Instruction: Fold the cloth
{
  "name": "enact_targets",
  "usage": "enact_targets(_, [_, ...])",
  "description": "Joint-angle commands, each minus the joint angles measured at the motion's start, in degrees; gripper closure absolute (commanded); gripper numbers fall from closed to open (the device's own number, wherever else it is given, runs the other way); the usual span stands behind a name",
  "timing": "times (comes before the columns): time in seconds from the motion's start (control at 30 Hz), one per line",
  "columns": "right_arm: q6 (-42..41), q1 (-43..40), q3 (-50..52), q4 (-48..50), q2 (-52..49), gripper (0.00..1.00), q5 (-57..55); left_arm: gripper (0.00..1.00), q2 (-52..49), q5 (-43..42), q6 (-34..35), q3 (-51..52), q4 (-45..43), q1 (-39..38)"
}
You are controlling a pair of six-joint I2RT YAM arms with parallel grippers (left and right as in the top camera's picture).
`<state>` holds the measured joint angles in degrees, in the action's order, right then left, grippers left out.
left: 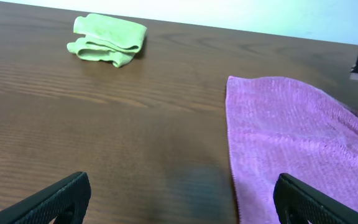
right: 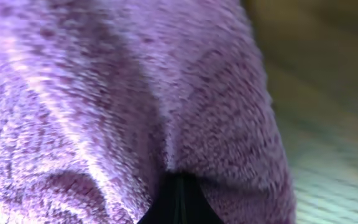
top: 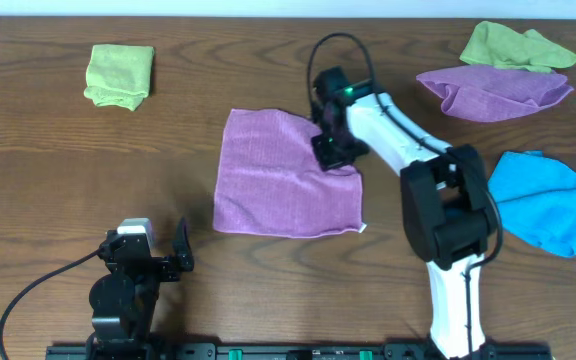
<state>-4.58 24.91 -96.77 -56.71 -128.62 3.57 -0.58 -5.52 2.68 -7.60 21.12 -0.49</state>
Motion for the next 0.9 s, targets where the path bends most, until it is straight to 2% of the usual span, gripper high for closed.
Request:
enact_targets(0.0, [0.2,1.66,1.2,0.48,-2.23,0.99,0.92,0.05,0.33,1.01,-1.01,1.22,0.39,0.09])
enact_targets(0.2, [0.39,-0.5,-0.9,-0.5,-2.14,0.99,1.77,0.05,0.33,1.01,-1.01,1.22,0.39,0.09])
enact_targets(0.33, [0.44,-1.55,-9.38,-6.45,-2.1,0.99,3.61,0.05,0.33,1.01,-1.01,1.22,0.42,0.09])
enact_targets(0.43, [1.07,-2.49,-18.08,-12.44,-2.1,0.82,4.39,0.05,0.33,1.01,-1.01,1.22,0.39,0.09])
enact_targets(0.57, [2.1,-6.1,-27.36,-17.7,-1.33,0.79,12.9,0.05,0.33,1.01,-1.01,1.2,0.42,0.09])
enact_targets(0.63, [2.1,-10.78,-27.61,-17.46,0.02,0.67,23.04,0.05,0.33,1.01,-1.01,1.22,0.42,0.09])
enact_targets(0.73, [2.38,-16.33,-25.83,-18.08,0.07,0.62,29.86,0.04,0.33,1.01,-0.98,1.22,0.39,0.09])
enact_targets(0.87, [3.37,-19.69,-19.82,-17.16,0.07,0.59,37.2,0.05,0.33,1.01,-1.01,1.22,0.39,0.09])
